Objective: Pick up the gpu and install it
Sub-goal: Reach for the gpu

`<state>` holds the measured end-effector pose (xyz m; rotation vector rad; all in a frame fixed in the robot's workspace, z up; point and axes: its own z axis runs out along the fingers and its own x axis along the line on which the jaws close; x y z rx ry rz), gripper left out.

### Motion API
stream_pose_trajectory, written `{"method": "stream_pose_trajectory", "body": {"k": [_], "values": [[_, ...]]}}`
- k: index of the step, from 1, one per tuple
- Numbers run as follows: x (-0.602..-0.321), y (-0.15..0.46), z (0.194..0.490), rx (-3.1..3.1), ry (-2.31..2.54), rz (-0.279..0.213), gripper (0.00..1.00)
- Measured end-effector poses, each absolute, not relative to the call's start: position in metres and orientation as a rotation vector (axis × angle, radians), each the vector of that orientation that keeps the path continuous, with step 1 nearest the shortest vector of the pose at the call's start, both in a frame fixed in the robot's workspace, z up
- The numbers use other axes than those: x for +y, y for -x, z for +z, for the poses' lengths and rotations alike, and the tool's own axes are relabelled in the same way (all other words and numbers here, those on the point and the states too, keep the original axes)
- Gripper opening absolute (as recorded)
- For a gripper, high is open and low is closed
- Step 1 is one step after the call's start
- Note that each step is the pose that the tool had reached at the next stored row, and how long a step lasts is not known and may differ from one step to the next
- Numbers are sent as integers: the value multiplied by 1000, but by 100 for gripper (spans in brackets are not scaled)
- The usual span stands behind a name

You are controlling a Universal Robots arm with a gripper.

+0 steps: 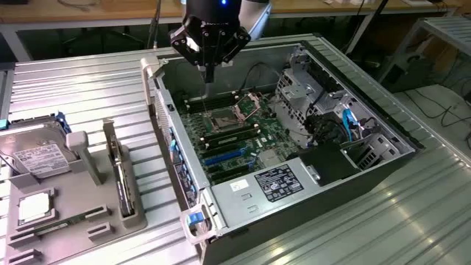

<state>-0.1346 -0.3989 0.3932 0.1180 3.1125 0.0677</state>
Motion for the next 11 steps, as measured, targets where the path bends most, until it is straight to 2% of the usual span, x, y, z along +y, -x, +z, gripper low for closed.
{"method": "stream_pose_trajectory", "body": {"k": [11], "values": [[-399, 148, 393, 3112, -118, 68, 11]]}}
